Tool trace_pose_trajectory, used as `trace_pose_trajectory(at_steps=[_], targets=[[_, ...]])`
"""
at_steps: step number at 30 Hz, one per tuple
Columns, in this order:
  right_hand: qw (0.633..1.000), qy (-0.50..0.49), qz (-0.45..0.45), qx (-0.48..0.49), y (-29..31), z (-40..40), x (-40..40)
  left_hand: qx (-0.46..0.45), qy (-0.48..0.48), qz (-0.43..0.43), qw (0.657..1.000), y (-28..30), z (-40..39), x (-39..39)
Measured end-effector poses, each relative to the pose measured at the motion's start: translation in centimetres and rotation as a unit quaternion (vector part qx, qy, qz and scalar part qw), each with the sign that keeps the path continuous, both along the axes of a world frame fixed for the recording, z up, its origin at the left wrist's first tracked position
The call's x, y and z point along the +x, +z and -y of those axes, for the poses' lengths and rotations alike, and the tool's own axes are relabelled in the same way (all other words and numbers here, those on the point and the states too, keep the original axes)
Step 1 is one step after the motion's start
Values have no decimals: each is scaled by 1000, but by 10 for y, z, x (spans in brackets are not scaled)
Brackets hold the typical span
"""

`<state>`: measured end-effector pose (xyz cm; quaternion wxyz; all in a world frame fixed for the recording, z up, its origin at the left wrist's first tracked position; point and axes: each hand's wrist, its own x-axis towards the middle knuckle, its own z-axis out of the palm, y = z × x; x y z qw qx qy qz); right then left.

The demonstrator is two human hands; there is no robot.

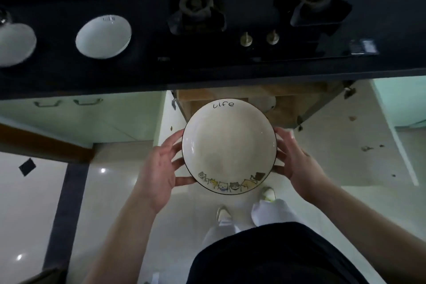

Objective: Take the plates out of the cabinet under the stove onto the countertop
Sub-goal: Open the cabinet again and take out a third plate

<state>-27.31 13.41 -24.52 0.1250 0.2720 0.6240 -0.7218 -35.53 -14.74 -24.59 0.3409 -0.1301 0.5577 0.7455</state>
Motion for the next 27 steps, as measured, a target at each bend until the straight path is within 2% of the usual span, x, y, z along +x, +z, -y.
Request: trace_pose_trajectory(at_steps=[8, 15, 19, 23, 27], targets=[[987, -147, -55, -16, 48, -48, 77, 17, -123, -56, 991, 57, -70, 15], [948, -301, -106, -8, 66, -113, 190, 21, -276, -70, 958, 89, -197, 54], [925, -360, -118, 0, 79, -160, 284, 14, -331, -70, 941, 101, -282, 115], [906, -414, -87, 15, 86, -201, 382, -23, -381, -62, 922, 103, -361, 202], [880, -469, -71, -4, 93, -234, 463, -13, -420, -55, 906, 103, -420, 275]])
